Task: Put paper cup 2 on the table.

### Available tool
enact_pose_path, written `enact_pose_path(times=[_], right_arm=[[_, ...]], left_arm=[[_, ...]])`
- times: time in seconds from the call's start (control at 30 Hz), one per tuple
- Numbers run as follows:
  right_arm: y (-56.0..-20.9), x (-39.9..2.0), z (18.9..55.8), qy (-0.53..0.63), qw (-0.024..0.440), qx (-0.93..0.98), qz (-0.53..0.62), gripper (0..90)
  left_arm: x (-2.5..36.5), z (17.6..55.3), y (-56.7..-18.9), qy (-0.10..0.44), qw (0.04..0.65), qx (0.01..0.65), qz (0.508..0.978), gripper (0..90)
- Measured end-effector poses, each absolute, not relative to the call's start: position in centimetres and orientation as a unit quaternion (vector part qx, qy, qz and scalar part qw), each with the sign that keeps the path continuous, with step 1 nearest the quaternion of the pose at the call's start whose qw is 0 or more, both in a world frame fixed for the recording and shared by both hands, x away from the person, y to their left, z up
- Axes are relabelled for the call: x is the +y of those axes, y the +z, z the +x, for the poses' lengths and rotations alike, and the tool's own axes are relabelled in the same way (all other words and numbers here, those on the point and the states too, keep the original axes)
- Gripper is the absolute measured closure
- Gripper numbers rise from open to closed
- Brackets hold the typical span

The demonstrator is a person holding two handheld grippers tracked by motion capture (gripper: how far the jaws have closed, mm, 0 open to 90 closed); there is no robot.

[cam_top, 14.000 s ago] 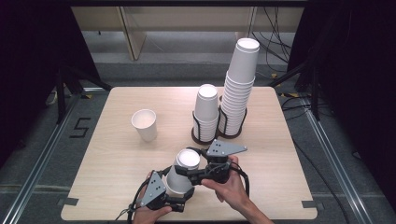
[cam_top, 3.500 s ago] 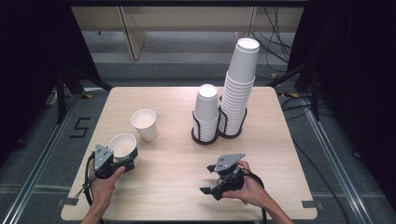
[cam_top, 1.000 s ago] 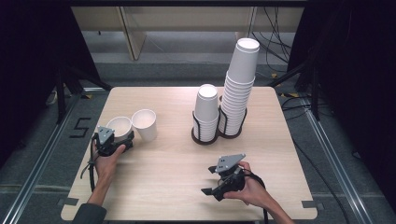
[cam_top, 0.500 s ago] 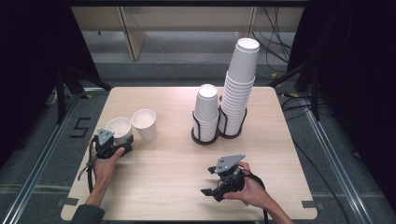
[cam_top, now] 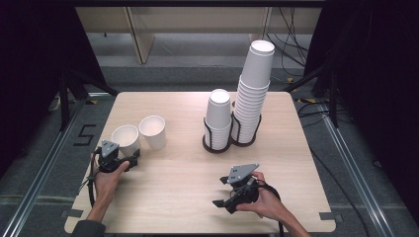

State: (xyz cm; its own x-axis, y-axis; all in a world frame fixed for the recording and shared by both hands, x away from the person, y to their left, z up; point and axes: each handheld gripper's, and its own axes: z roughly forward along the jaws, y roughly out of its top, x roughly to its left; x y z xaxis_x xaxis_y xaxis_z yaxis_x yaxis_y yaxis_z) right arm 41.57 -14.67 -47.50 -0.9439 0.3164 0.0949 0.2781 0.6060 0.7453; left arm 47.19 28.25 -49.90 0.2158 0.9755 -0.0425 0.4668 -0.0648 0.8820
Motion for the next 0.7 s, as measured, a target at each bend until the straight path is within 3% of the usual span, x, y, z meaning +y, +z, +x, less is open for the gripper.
enact_pose_path(times=[0.7], right_arm=[[-47.4, -15.1, 41.4, 0.414, 0.028, 0.893, 0.171, 18.1]], left_arm=[[27.0, 42.1, -49.0, 0.292, 0.429, 0.538, 0.664, 14.5]])
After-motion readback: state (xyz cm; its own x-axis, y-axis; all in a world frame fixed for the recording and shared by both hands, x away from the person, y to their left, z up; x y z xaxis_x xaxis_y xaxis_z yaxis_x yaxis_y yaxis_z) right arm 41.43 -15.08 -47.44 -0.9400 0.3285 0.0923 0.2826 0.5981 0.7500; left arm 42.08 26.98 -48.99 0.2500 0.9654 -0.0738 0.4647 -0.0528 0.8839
